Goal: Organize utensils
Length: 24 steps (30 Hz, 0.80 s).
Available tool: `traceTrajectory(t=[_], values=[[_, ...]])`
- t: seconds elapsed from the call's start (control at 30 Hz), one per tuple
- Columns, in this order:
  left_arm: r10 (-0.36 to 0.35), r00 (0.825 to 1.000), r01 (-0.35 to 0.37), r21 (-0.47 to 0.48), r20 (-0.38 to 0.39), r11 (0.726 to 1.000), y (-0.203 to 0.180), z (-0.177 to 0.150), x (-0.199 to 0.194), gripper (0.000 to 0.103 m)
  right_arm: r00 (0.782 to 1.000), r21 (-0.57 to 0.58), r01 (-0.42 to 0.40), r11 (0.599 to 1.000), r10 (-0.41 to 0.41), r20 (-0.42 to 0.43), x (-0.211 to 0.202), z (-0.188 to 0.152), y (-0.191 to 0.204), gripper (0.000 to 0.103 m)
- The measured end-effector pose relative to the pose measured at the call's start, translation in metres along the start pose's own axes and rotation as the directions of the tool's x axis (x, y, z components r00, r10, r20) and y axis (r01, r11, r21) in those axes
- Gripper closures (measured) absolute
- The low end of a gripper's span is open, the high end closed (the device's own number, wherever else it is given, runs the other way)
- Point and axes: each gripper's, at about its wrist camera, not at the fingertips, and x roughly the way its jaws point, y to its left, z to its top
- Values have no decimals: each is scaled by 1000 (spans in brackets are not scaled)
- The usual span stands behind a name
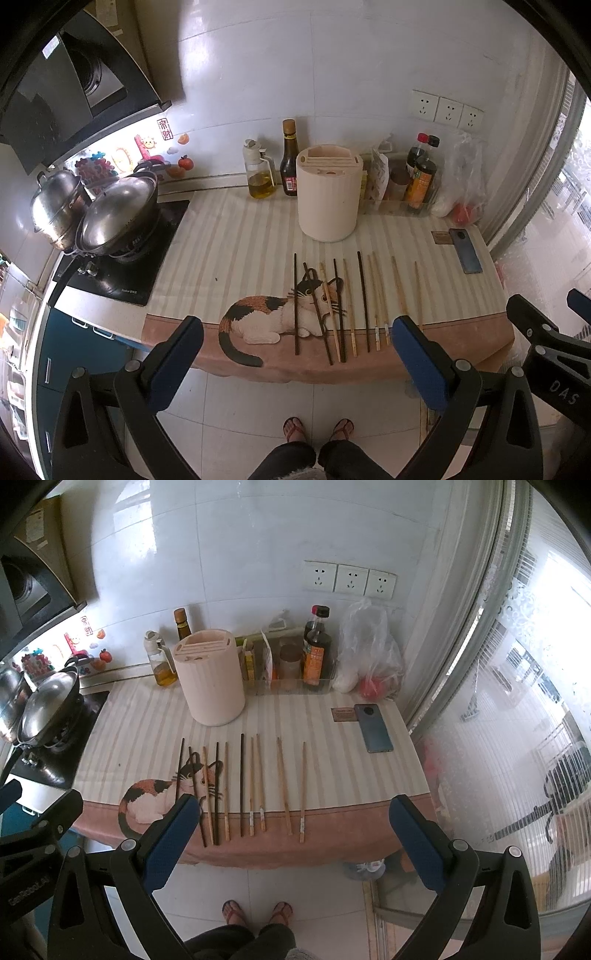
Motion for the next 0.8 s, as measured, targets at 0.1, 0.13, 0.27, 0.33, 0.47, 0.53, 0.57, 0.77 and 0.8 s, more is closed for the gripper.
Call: traceTrajectory(t=[0.1,0.13,0.27,0.33,0.47,0.53,0.57,0.77,0.8], values=[[1,1000,-1,-1,3,1000,-1,2,-2,0,1000,0,-1,1000,1,2,-1,1,0,0],[1,1000,-1,-1,3,1000,-1,3,-3,0,1000,-1,-2,1000,2,2,-1,2,1,0],[-1,1000,1,0,3,1000,0,0,1,0,1000,0,-2,1000,2,2,-2,1,-1,0],[-2,1000,2,-1,5,1000,-1,1,0,0,1000,1,-1,1000,1,4,-2,2,0,0],[-1,1000,1,-4,9,1000,-2,4,-3,0,1000,1,-1,1000,1,5,-3,2,0,0],[-1,1000,1,-3,11,1000,-3,7,-4,0,1000,0,-1,1000,1,6,-4,3,0,0],[-1,1000,1,-4,11,1000,-4,9,-5,0,1000,0,-1,1000,1,8,-5,4,1,0],[-3,1000,3,-7,15,1000,-5,16,-7,0,1000,-1,-3,1000,3,13,-10,7,0,0],[-3,1000,3,-5,13,1000,-2,8,-6,0,1000,0,-2,1000,2,14,-10,6,0,0]])
